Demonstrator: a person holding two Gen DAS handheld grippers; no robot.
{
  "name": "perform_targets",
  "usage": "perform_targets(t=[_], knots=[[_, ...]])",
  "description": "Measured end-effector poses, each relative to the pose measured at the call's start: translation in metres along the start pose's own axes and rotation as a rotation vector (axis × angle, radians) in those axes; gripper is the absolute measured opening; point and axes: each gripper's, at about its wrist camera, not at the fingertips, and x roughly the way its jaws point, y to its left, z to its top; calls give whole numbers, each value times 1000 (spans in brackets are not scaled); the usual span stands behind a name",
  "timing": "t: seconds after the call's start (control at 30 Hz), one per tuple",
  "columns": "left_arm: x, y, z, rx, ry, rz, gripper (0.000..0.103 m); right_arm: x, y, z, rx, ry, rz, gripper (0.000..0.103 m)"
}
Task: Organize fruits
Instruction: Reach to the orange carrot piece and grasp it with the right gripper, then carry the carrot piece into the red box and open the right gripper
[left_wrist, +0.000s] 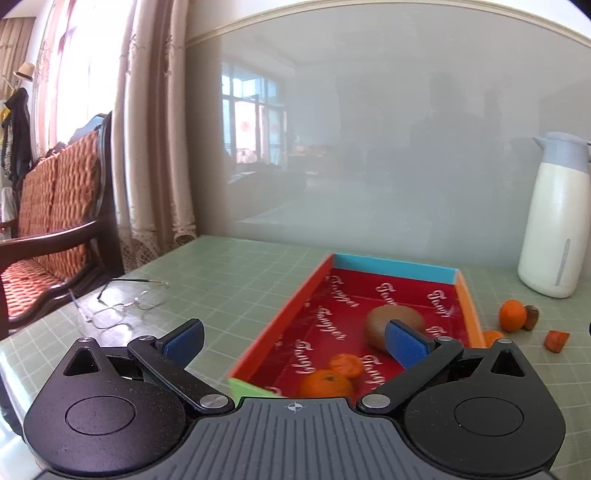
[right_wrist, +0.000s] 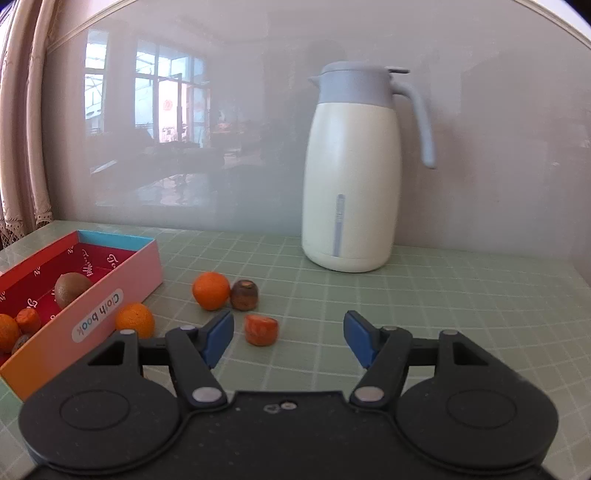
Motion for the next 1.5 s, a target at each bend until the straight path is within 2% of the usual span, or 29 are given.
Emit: perform_targets(t=[0.37,0.57,0.73,0.83,0.87,0.9,1.2,1.5], knots=[[14,53,-5,-60,40,110,103,39,17,-2,14,73,3,63],[22,75,-9,-125,75,128,103,56,21,-2,53,123,-23,58],[24,83,-13,-123,80,137,103,70,17,-2,83,155,-39,55],[25,86,-13,-127,82,140,103,77,16,-2,92,179,-36,45],[25,87,-13,-128,83,140,103,77,16,-1,90,176,-40,35],[25,87,-13,-130,83,138,103,77,16,-1,88,178,-40,29],[23,82,-13,-122,75,130,103,54,23,10,74,116,-6,29],[22,86,-14,-120,77,145,103,27,50,24,6,53,61,29]])
